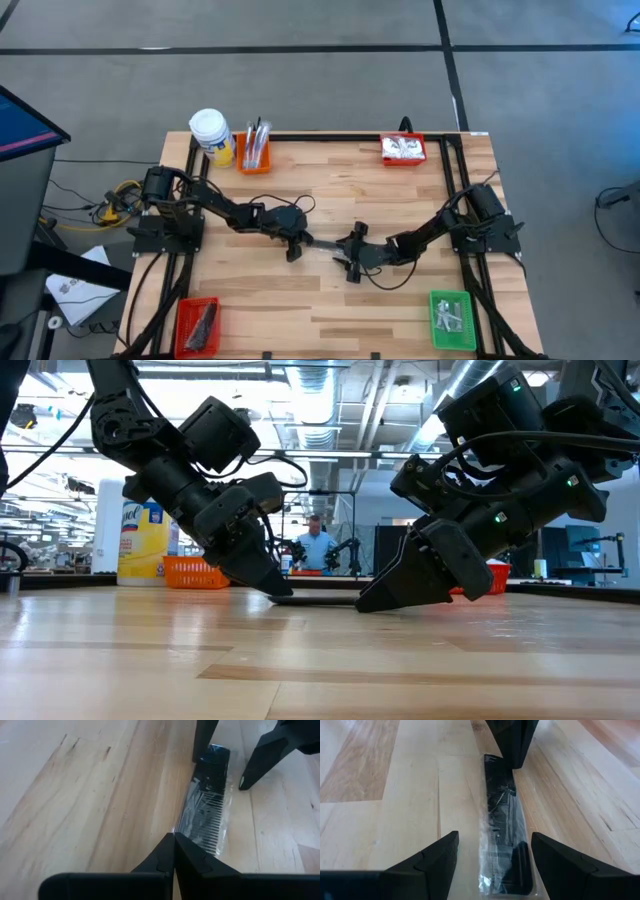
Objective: Pick & Place Travel size toiletries
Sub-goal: Put the comb into the bottom red bin
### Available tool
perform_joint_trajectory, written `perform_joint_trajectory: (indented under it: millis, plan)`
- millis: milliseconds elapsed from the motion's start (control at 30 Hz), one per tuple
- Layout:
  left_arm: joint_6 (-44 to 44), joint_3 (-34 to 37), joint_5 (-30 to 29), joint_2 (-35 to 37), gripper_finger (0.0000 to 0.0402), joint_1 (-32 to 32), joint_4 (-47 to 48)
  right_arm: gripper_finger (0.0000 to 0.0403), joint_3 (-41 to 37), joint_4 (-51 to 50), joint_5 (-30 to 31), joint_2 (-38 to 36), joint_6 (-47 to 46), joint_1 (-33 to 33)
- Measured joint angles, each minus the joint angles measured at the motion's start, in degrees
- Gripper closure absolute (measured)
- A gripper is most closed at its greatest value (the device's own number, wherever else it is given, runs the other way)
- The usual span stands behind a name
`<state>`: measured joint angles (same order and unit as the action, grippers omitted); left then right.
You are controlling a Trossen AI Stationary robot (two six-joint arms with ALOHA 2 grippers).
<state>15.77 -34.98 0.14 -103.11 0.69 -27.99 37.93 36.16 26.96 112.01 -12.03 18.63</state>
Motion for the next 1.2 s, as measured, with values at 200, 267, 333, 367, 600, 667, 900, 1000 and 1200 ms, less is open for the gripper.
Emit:
perform_joint_trajectory:
  millis: [200, 267, 333, 367, 600, 667, 900, 1000, 1200]
  plan:
    - [0.1, 0.0, 0.3, 0.0, 0.0400, -0.1, 0.1, 0.0158, 0.0, 0.1, 0.0, 0.0, 0.4, 0.0]
    - [0.1, 0.0, 0.2, 0.0, 0.0400, -0.1, 0.1, 0.0158, 0.0, 0.0, 0.1, 0.0, 0.4, -0.1]
    - [0.1, 0.0, 0.2, 0.0, 0.0400, -0.1, 0.1, 0.0158, 0.0, 0.0, 0.0, 0.0, 0.4, -0.5]
    - [0.1, 0.0, 0.3, 0.0, 0.0400, -0.1, 0.1, 0.0159, 0.0, -0.2, 0.0, 0.0, 0.4, -0.7]
    - [0.1, 0.0, 1.0, 0.0, 0.0400, -0.1, 0.1, 0.0163, 0.0, -0.9, 0.6, 0.0, -0.7, -1.3]
    - [0.1, 0.0, 1.3, -0.1, 0.0400, -0.1, 0.1, 0.0175, 0.0, -0.9, 0.7, 0.0, -0.7, -1.3]
    - [1.1, 0.1, 1.3, -0.1, 0.0400, -0.1, 0.2, 0.0263, 0.0, -1.0, 1.0, 0.1, -0.5, -1.4]
    - [1.2, 0.1, 1.3, -0.1, 0.0400, -0.1, 0.5, 0.0296, 0.0, -0.9, 0.8, 0.0, 0.4, -1.4]
    - [1.4, 0.1, 2.1, -0.1, 0.0400, -0.6, 0.7, 0.0304, 0.0, -0.5, 0.7, 0.0, 1.7, -1.2]
